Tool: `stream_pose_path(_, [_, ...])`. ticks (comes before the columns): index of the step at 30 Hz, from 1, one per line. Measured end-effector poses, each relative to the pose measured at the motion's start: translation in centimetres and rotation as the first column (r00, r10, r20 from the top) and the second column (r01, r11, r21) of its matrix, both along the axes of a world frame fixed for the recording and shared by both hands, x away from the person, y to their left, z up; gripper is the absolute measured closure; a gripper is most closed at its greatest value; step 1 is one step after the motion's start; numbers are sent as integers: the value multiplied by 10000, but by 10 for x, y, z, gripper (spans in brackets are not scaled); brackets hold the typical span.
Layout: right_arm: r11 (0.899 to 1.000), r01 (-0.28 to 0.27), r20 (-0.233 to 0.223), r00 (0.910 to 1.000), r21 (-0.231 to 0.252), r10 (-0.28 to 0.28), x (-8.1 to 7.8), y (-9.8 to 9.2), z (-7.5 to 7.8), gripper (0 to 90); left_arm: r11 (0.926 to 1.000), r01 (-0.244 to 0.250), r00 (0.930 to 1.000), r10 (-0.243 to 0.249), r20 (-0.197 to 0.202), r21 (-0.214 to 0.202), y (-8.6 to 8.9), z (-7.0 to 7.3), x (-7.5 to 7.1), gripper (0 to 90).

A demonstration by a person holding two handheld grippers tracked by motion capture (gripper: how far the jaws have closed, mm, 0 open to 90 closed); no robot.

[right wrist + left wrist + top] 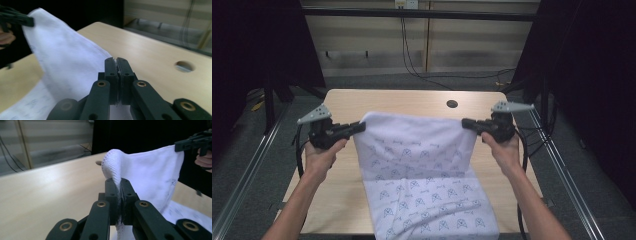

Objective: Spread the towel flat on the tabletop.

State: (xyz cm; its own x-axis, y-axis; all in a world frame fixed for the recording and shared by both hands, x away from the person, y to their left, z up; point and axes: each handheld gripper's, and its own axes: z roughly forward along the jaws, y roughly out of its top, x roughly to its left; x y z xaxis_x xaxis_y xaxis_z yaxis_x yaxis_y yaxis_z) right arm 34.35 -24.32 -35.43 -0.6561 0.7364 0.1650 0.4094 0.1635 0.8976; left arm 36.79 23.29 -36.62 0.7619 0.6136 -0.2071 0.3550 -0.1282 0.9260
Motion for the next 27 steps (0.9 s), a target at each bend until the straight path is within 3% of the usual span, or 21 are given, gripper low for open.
stream_pose_path(2, [9977, 333, 212, 9993, -591, -321, 18, -2, 14, 882, 9993, -382, 9993, 382, 14, 40, -7, 10, 22, 868])
stream_pose_path(3, [9947, 575, 299, 9980, -853, -551, 31, -4, 22, 881, 9988, -475, 9989, 475, 2, 114, -16, 17, 38, 867])
stream_pose_path(4, [9879, 935, 434, 9951, -1241, -888, 51, -8, 34, 881, 9983, -544, 9985, 543, 55, 185, -20, 20, 44, 865])
stream_pose_path(6, [9798, 1495, 722, 9874, -1329, -1409, 70, -15, 47, 881, 9975, -706, 9974, 705, 118, 46, -33, 25, 59, 850])
stream_pose_path(7, [9767, 1714, 751, 9838, -1294, -1627, 78, -18, 50, 880, 9953, -940, 9955, 938, 91, 224, -42, 26, 68, 821])
stream_pose_path(8, [9646, 2121, 897, 9757, -1569, -2000, 89, -21, 54, 874, 9886, -1412, 9900, 1409, 80, 523, -50, 25, 74, 766])
stream_pose_path(9, [9516, 2446, 954, 9684, -1860, -2302, 96, -23, 54, 845, 9849, -1629, 9864, 1639, -133, 584, -54, 23, 80, 703])
stream_pose_path(10, [9385, 2836, 902, 9584, -1971, -2706, 102, -25, 52, 703, 9845, -1680, 9852, 1695, -256, 498, -54, 20, 83, 648])
stream_pose_path(11, [9372, 2987, 884, 9538, -1800, -2870, 104, -26, 50, 630, 9812, -1871, 9814, 1888, -354, 464, -52, 15, 84, 637])
stream_pose_path(12, [9449, 2907, 710, 9565, -1502, -2830, 104, -28, 45, 596, 9801, -1923, 9799, 1946, -445, 498, -51, 11, 84, 613])
stream_pose_path(13, [9465, 2887, 679, 9571, -1441, -2817, 103, -29, 40, 578, 9806, -1862, 9798, 1900, -623, 615, -48, 3, 84, 604])
stream_pose_path(15, [9449, 2722, 537, 9622, -1820, -2668, 96, -28, 26, 553, 9832, -1571, 9807, 1665, -1025, 933, -44, -16, 80, 616])
stream_pose_path(17, [9495, 2463, 411, 9692, -1945, -2430, 83, -29, 10, 548, 9876, -1298, 9822, 1403, -1249, 887, -42, -32, 73, 627])
stream_pose_path(21, [9761, 1226, -348, 9908, -1794, -1308, 43, -29, -20, 571, 9923, -109, 9874, 302, -1555, 1232, -46, -59, 42, 685])
stream_pose_path(22, [9793, 921, -528, 9933, -1800, -1031, 31, -28, -30, 576, 9908, 397, 9863, -182, -1639, 1292, -49, -68, 30, 715])
stream_pose_path(24, [9810, 248, -1116, 9926, -1926, -470, 4, -27, -51, 602, 9794, 1019, 9820, -710, -1753, 1741, -53, -82, 14, 755])
stream_pose_path(25, [9815, 24, -1306, 9910, -1913, -278, -4, -26, -59, 618, 9729, 1354, 9749, -971, -2003, 1872, -55, -92, 6, 769])
stream_pose_path(27, [9747, -375, -1677, 9858, -2203, 0, -24, -25, -79, 656, 9657, 1592, 9687, -1127, -2214, 2052, -59, -106, -3, 774])
